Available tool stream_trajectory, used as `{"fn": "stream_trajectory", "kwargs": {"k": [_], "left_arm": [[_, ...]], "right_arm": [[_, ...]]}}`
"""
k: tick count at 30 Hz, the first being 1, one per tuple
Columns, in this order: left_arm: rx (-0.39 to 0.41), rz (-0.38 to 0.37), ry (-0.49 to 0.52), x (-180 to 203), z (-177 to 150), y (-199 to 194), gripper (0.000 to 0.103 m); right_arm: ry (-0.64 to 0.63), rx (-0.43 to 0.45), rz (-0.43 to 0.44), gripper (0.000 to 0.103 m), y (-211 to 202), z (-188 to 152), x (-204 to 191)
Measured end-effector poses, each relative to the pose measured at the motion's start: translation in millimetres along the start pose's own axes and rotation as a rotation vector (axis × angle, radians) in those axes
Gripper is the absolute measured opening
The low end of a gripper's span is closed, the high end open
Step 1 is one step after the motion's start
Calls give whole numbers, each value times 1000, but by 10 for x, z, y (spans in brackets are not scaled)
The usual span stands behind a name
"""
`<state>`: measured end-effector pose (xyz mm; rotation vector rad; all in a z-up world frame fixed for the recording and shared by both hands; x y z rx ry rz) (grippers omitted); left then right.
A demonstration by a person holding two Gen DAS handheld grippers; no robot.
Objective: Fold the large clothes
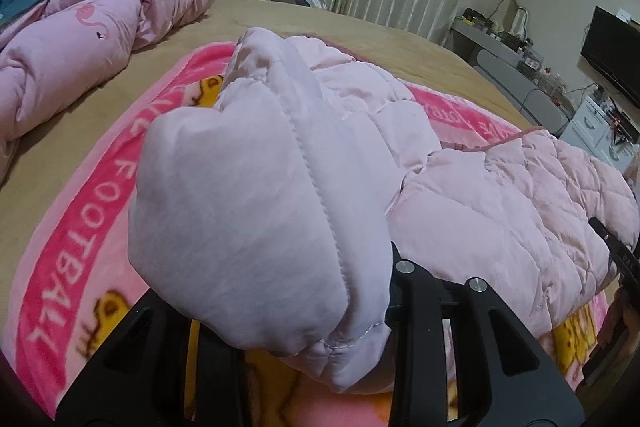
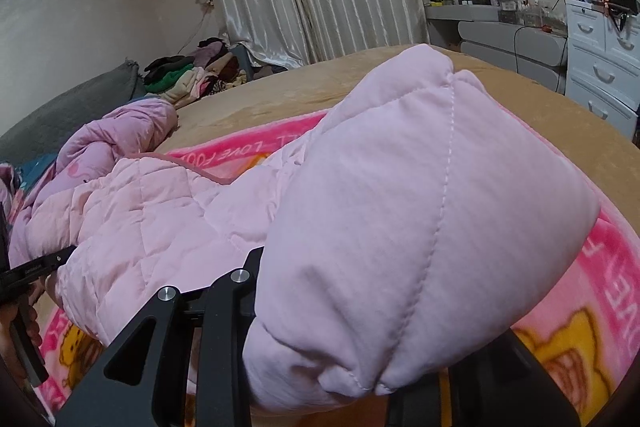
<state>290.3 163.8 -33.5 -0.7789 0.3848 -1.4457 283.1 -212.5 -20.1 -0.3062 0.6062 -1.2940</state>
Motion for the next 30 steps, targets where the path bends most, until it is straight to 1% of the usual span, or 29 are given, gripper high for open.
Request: {"fn": "stream_trajectory", "kwargs": {"k": [6, 10, 13, 17, 21, 24, 25, 26, 29, 30], "left_arm": [[-4, -2, -6, -101, -131, -113, 24], [-7, -6, -16, -180, -190, -158, 25], [-13, -1, -11, -152, -268, -219, 25], [-21, -4, -6, -162, -298, -204, 25], [-47, 13, -2, -173, -328, -70, 27], [-72, 23, -14, -214, -345, 36, 32], [-87, 25, -22, -228, -361, 76, 34], [-94, 23, -32, -247, -380, 96, 37], [-106, 23, -51, -285, -401, 154, 42], [-110, 26, -53, -288, -407, 171, 43]], "right_arm": [[-21, 3, -7, 28, -102, -13, -146], [-15, -2, -5, 28, -124, -53, -120], [-7, -7, -3, 28, -183, -105, -107], [42, -32, 0, 28, -127, -244, 11], [133, -64, -4, 30, -11, -387, 174], [178, -87, 2, 35, 52, -461, 244], [202, -95, 10, 39, 69, -480, 268], [228, -102, 16, 41, 87, -495, 285], [297, -120, 37, 54, 140, -543, 337], [318, -129, 43, 56, 158, -555, 362]]}}
Point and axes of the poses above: each gripper's, at about its wrist camera, not at the fingertips, and y roughly the way its jaws point, x to its right, z to its top, the point moved 5 cm from there along y, roughly the way its jaws point, and after that the axes turned 1 degree about z, right-handed, at the moved point
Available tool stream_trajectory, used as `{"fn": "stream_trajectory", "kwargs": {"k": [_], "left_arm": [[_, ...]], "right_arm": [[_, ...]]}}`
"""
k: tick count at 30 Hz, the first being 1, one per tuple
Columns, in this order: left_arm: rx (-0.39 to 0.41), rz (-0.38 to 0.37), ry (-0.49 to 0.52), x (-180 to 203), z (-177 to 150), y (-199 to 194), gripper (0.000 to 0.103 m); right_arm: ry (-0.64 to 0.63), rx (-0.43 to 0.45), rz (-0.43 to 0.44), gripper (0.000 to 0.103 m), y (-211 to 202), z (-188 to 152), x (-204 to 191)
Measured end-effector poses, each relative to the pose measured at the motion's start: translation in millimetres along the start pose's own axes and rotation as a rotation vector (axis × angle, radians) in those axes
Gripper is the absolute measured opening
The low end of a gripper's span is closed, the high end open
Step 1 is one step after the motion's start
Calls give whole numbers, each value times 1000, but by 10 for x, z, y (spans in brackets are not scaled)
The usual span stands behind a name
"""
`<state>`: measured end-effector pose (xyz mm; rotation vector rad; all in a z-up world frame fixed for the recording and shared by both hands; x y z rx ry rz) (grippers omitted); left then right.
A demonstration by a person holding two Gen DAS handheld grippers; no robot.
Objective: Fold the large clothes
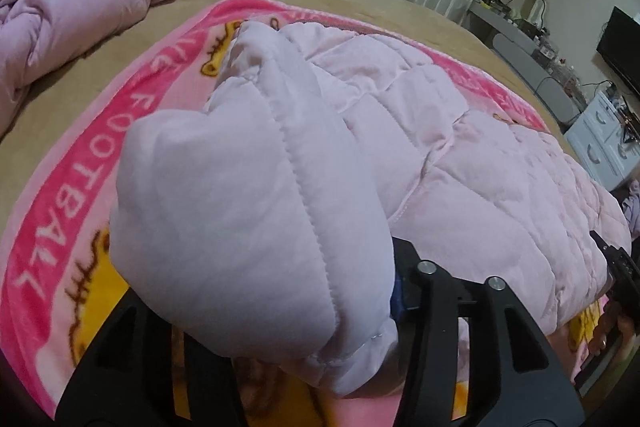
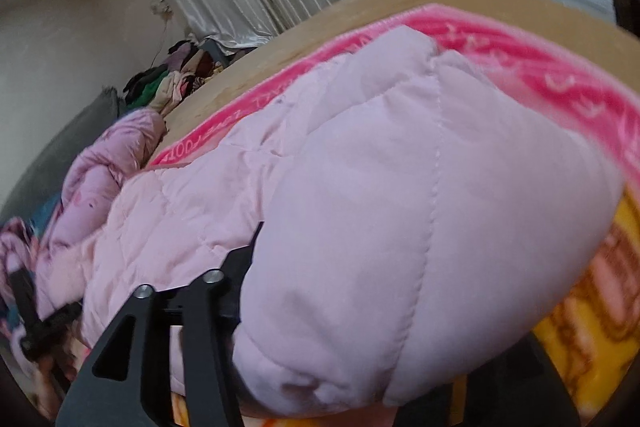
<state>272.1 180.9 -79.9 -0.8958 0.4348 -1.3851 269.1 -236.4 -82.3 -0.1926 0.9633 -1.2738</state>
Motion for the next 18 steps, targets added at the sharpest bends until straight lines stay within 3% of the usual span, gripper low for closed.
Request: {"fn": "stream_trajectory", "kwargs": {"k": [2, 6, 9, 11, 18], "left_arm": [[-11, -2, -18, -11, -12, 40, 49], [-25, -15, -56, -65, -36, 97, 62], [-38, -29, -92, -141, -31, 152, 76], [-43, -19, -113, -204, -27, 190, 93], [-42, -26, -143, -249, 1, 248, 95]], "right_arm": [[41, -20, 13, 67, 36, -4, 57], [119, -55, 45, 78, 70, -13, 201], [161, -82, 65, 84, 101, 0, 260], [187, -94, 80, 85, 114, 23, 283], [307, -109, 118, 93, 132, 24, 417]]}}
Point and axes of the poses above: each gripper's, at about its wrist camera, not at the fingertips, and y roughly the way its jaws point, x to its right, z to its top, the point moved 5 cm from there along y, roughly the way its jaws point, and after that the axes turned 1 degree about z, right-handed, at the moved point
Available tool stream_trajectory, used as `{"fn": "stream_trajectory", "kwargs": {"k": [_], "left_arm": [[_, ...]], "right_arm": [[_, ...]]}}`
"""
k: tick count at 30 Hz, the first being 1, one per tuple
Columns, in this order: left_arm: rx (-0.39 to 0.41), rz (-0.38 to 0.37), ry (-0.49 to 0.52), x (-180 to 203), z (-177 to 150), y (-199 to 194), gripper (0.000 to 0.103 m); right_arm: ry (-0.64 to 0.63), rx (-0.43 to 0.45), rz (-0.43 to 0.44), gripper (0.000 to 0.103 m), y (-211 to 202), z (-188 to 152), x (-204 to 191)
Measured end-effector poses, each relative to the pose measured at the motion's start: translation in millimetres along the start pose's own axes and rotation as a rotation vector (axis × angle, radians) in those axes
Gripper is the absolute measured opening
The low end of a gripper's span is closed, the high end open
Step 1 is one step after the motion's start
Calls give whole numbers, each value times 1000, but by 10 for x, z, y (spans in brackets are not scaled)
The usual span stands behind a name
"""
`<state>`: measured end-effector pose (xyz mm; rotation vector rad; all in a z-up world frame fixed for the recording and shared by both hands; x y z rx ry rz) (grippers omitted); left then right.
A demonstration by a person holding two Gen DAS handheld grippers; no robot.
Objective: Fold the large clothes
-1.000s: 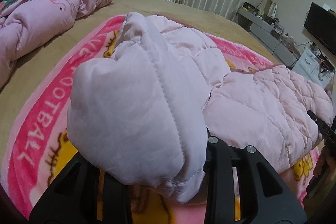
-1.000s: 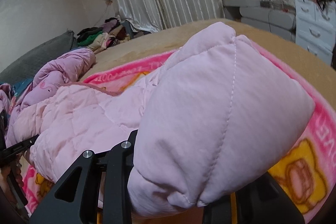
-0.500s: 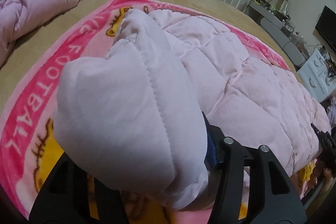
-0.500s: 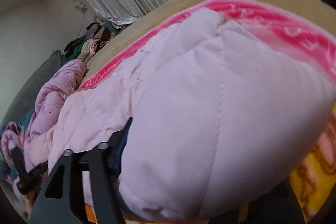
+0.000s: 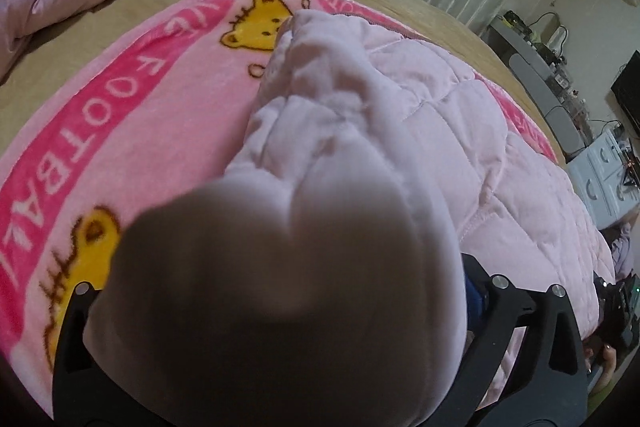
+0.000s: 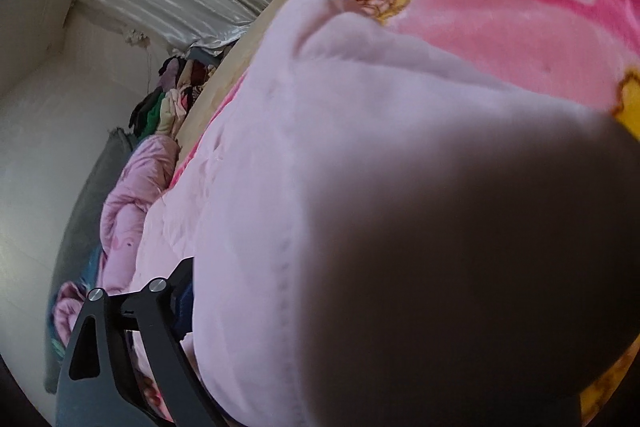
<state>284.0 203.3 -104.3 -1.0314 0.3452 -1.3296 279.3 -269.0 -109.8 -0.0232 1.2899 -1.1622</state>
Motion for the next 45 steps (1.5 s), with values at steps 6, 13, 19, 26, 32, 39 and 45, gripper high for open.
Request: {"fn": "stream_trajectory", "kwargs": {"k": [6, 13, 19, 26, 32, 39, 45], "left_arm": [[-1, -12, -19, -15, 0, 26, 95], [22, -15, 52, 135, 92, -81, 58], [15, -26, 90, 205, 180, -169, 41], [106, -22, 189, 313, 236, -537, 34], [120, -3, 223, 240, 146, -770, 33], [111, 14, 253, 118, -123, -932, 33], [119, 13, 264, 51, -307, -1092, 33]], "right_arm": [[10, 15, -28, 98, -39, 53, 27], [-205, 51, -65, 50, -132, 74, -288], [-382, 54, -122, 37, -222, 32, -572], [-560, 119, -123, 33, -361, -86, -960], [-606, 138, -89, 33, -511, -264, -1085], [-592, 140, -82, 33, -747, -562, -996], [-566, 149, -78, 33, -947, -741, -871]]}}
Point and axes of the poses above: each gripper's, at about its wrist camera, not at the fingertips, and y roughly the way its jaws point, x to its right, z to its top, the point moved 5 cm from there along y, roughly the way its jaws point, and after that the axes turned 1 degree about z, right-handed, at the moved point
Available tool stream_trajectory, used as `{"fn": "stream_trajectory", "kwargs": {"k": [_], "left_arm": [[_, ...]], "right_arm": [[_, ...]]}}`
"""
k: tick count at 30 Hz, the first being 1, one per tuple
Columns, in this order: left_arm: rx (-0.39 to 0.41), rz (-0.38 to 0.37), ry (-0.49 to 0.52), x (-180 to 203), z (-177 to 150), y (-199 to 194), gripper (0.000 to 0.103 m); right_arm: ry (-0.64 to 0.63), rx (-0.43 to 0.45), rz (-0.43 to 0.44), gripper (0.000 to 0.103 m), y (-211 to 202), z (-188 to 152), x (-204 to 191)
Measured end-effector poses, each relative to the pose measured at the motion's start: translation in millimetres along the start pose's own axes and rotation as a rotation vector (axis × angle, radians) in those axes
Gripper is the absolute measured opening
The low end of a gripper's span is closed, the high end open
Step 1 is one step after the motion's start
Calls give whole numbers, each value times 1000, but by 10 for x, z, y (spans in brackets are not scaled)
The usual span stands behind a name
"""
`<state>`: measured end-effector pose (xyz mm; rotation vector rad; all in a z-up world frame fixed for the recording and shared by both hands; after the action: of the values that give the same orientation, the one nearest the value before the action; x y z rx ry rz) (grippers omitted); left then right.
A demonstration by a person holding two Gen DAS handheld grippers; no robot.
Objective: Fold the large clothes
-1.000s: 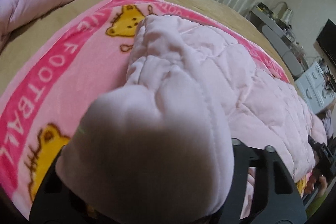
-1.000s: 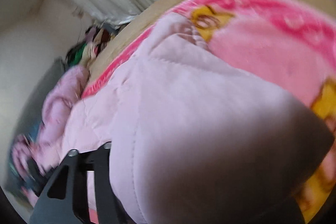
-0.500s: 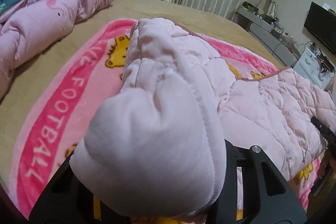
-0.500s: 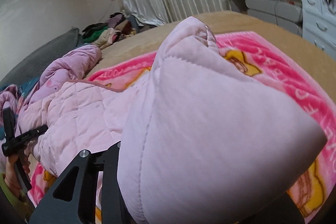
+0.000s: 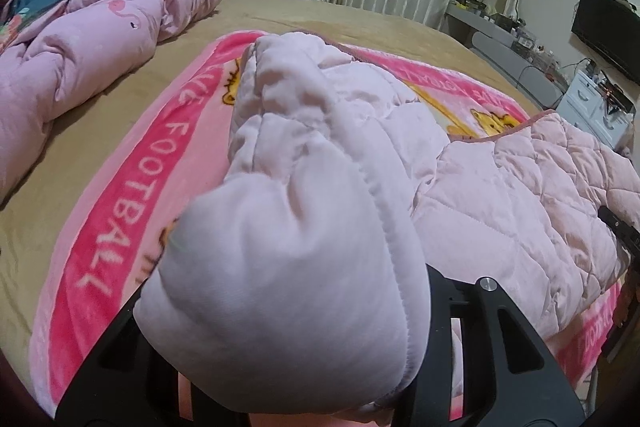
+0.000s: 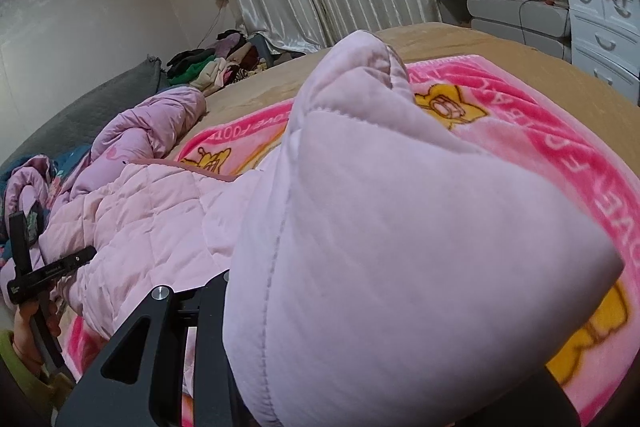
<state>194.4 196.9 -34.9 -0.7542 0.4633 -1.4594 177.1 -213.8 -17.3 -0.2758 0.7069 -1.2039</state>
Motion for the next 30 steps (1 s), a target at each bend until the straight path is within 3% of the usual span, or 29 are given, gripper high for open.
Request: {"fn": "stream_trajectory", "kwargs": {"k": [9, 14, 21, 30], "left_arm": [[-17, 33, 20, 0, -230, 14, 35], [-39, 54, 15, -14, -308, 87, 39], [-54, 103, 17, 15, -382, 167, 45], [-67, 142, 1, 40, -441, 182, 50]], "right_arm": [[85, -35, -29, 34, -34, -217, 262], [175, -64, -32, 37, 68, -328, 405], [201, -73, -20, 41, 159, -401, 436], [241, -120, -40, 54, 260, -408, 490]]}}
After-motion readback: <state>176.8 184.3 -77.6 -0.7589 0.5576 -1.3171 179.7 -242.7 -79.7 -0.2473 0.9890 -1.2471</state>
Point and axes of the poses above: each gripper's, at about its wrist camera, not at the fingertips, and y roughly the way its jaws point, x to its right, z to its top, the point moved 5 cm from there along y, roughly the way its jaws point, and after that the axes turned 1 degree about z, right-handed, at the moved point
